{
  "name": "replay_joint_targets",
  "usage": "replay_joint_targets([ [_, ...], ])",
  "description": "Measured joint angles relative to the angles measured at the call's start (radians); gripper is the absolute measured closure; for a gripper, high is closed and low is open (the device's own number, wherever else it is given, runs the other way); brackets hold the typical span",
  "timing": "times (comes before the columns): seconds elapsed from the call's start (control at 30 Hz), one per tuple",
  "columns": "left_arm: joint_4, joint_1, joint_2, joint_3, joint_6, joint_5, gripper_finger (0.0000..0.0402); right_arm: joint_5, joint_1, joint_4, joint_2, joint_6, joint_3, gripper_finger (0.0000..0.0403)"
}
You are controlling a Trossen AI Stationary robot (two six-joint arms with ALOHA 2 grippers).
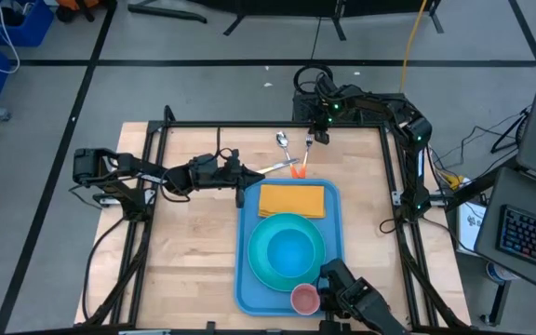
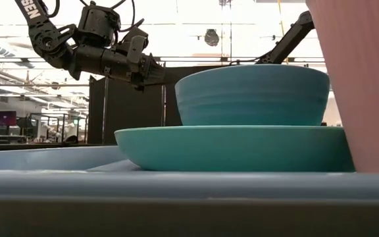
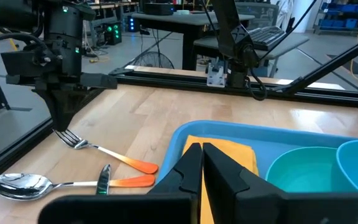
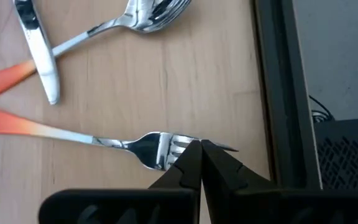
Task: Set up tray
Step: Put the orange fork on the yellow napkin on the blue serving tray
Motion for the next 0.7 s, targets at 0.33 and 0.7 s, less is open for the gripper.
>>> replay_joint_targets([
  [0.33, 0.005, 0.000, 0.000, 0.000, -0.006, 0.000, 0.0383, 0.058, 0.012, -0.013, 0.046, 0.022, 0.001, 0.0403],
  [0.7, 0.002, 0.000, 0.000, 0.000, -0.009, 0.000, 0.0387, 0.166, 0.012, -0.174, 0.047, 0.059, 0.001, 0.0403],
])
